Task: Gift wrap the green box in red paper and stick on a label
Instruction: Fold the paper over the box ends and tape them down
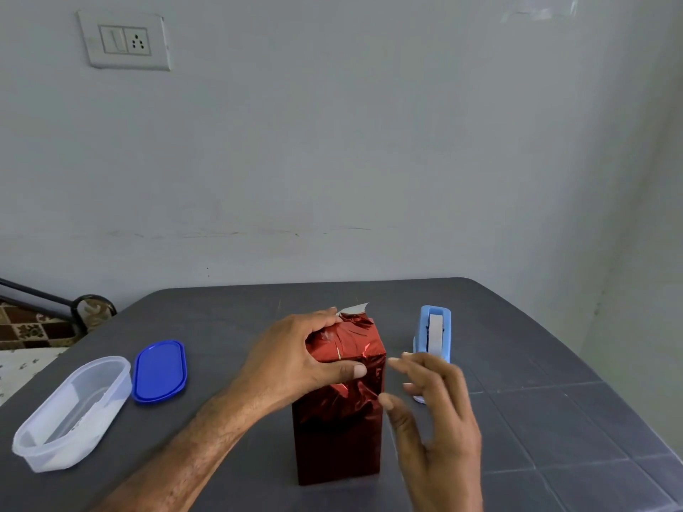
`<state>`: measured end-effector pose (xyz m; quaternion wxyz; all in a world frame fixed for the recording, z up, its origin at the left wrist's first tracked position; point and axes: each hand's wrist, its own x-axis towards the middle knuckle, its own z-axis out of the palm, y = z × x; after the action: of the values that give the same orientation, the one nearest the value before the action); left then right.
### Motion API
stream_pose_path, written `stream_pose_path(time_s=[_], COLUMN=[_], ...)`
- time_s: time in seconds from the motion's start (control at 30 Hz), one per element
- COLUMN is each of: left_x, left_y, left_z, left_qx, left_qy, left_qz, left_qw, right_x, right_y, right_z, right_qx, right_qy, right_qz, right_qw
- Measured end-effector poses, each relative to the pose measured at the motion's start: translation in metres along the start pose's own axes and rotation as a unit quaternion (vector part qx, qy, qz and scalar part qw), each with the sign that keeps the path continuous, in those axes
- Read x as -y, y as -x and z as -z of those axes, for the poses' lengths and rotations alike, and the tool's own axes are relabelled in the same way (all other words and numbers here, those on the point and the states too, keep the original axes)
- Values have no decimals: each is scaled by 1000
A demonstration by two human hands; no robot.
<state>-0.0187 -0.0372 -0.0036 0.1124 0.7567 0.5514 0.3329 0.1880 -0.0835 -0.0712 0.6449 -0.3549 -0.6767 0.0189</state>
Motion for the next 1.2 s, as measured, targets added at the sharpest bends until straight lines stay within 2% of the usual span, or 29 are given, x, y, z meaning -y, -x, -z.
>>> stream_pose_path(time_s=[0.1, 0.2, 0.3, 0.4, 0.63, 0.83, 0.9, 1.03, 1.2], left_x=[2, 1, 2, 3, 0, 1, 3, 3, 2], left_y=[0, 0, -1, -1, 0, 0, -1, 1, 1], left_z=[-1, -2, -2, -2, -3, -5, -6, -7, -5], left_qx=[1, -1, -4, -3, -11, -15, -19, -18, -17], left_qy=[12, 13, 16, 19, 22, 32, 32, 35, 34], left_qz=[2, 2, 2, -2, 2, 1, 7, 10, 10], left_qw=[1000, 1000, 1000, 1000, 1000, 999, 999, 999, 999], right_x=[-17, -45, -96, -138, -153, -152, -147, -141, -140], right_y=[-12, -25, -31, -30, -61, -74, -69, -56, -55], right_z=[16, 29, 35, 32, 18, 2, -9, -24, -12], right_qx=[-34, -52, -4, 63, 115, 133, 129, 69, 56], right_qy=[-15, -31, 10, 54, 39, -22, 5, 92, 102], right_qz=[-87, -241, -385, -458, -529, -584, -579, -553, -533], right_qw=[996, 969, 923, 885, 840, 801, 805, 825, 838])
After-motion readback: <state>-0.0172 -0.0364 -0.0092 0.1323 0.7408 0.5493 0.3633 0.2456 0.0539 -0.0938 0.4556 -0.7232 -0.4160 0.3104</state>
